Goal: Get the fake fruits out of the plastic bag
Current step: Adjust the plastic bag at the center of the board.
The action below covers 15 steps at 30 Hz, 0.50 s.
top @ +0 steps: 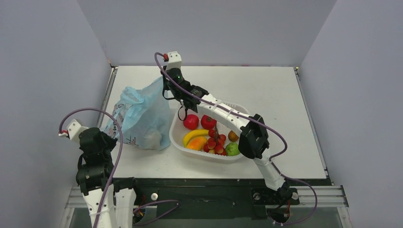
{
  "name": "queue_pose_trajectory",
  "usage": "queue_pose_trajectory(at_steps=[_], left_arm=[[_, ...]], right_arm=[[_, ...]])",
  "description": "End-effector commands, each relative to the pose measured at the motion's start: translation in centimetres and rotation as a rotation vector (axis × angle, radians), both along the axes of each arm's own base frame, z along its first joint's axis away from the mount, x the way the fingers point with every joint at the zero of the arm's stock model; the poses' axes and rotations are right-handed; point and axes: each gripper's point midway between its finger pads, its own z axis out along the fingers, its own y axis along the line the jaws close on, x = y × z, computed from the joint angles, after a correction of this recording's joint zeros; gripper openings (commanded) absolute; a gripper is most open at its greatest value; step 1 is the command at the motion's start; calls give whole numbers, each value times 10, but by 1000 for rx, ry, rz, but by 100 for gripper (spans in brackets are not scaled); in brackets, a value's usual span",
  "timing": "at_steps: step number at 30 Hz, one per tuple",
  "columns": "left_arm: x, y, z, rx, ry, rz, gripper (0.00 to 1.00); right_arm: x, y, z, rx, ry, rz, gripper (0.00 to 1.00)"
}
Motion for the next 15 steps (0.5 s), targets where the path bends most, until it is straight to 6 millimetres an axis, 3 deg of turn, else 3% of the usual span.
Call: queue_pose_trajectory(at_steps=[1, 3, 6, 10, 15], left_arm=[[15, -10, 20, 23, -59, -105, 0], [25, -27, 23, 6, -84, -216, 0], [36, -58, 24, -39, -125, -404, 0], [40, -75, 22, -67, -155, -505, 0], [45, -91, 22, -82, -198, -602, 0]], right_arm=[[8, -2, 48, 83, -65, 11, 0], [1, 3, 51, 80, -61, 66, 4], [-19, 5, 55, 48, -38, 172, 31], [-58, 3, 57, 26, 20, 334, 56], [-100, -15, 58, 25, 64, 377, 68]])
